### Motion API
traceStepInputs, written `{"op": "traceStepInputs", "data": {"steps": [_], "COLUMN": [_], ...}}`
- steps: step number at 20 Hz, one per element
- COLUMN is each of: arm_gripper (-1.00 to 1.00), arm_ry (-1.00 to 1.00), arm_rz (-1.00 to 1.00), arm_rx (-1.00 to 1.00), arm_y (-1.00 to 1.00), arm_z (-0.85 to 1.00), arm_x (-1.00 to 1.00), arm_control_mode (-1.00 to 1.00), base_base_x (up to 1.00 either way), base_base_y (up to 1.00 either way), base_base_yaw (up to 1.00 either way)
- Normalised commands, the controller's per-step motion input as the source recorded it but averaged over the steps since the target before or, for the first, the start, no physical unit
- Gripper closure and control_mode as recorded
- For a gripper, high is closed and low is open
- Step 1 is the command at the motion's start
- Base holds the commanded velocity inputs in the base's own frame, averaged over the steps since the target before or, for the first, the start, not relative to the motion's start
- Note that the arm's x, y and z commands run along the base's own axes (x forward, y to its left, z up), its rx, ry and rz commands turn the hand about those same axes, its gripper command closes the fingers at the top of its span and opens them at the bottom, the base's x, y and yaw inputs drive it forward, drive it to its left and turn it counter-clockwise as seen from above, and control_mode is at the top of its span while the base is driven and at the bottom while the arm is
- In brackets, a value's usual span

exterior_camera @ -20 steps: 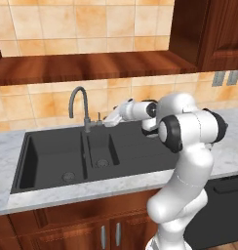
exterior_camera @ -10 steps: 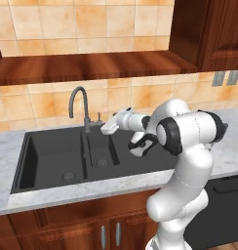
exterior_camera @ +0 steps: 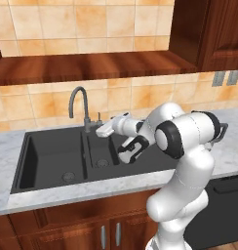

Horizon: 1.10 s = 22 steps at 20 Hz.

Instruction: Turn on the sink faucet and place the jug under the water for a few seconds to fill it up.

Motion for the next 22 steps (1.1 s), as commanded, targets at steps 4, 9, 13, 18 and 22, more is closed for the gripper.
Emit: {"op": "traceStepInputs", "data": {"steps": [4,9,13,18,22], "arm_gripper": [-1.00,-1.00,-1.00,-1.00,-1.00], "arm_ry": [-0.22,-0.22,-0.18,-0.16,-0.13], "arm_rz": [0.03,0.04,0.06,0.08,0.08], "arm_rx": [0.17,0.16,0.13,0.14,0.12], "arm_y": [-0.52,-0.45,-0.28,-0.24,-0.09], "arm_z": [-0.38,-0.44,-0.52,-0.61,-0.67], "arm_x": [0.02,0.19,0.32,0.26,0.27], "arm_control_mode": [-1.00,-1.00,-1.00,-1.00,-1.00], "base_base_x": [0.00,0.00,0.00,0.00,0.00], "base_base_y": [0.00,0.00,0.00,0.00,0.00], "base_base_yaw": [0.00,0.00,0.00,0.00,0.00]}}
